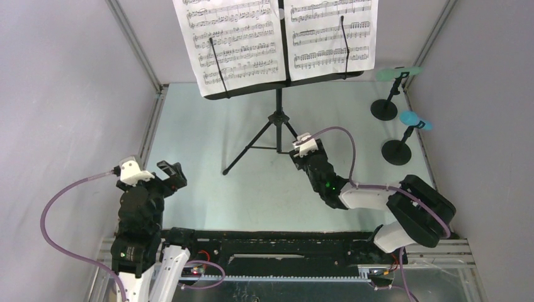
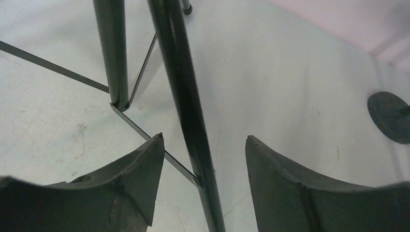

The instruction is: Pack up the instrument practice props

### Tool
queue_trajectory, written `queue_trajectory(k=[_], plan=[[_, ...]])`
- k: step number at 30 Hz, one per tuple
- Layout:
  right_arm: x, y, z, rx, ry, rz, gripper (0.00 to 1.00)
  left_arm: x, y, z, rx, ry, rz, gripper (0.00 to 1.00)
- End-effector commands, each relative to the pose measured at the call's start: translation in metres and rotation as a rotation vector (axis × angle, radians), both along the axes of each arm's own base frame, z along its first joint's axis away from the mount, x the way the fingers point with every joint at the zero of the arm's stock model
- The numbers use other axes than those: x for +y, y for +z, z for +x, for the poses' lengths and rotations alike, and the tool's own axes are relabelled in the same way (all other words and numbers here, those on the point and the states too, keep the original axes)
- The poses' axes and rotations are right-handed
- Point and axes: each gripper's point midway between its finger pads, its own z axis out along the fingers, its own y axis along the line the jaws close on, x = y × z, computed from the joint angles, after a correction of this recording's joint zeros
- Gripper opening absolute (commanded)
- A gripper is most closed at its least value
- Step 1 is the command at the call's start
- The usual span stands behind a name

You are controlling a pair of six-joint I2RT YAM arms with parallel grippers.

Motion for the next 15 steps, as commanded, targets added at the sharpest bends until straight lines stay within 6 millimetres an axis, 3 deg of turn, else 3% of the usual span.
queue_trajectory(k=[1, 3, 10, 15], plan=[[-0.016, -0.002, -0.015, 0.071, -0.066, 0.071, 0.75, -0.001, 0.001, 0.003, -0.016, -0.010, 0.017, 1.00], [-0.016, 0.012, -0.019, 0.061, -0.050, 0.106, 0.99, -0.001, 0.000, 0.004, -0.013, -0.013, 0.018, 1.00], [-0.023, 0.070, -0.032, -0.002, -0.009, 0.260, 1.00, 0.000, 0.002, 0.002, -0.021, -0.008, 0.020, 1.00], [-0.042, 0.077, -0.050, 0.036, -0.046, 0.305, 1.00, 0.003, 0.003, 0.000, -0.031, 0.005, 0.021, 1.00]])
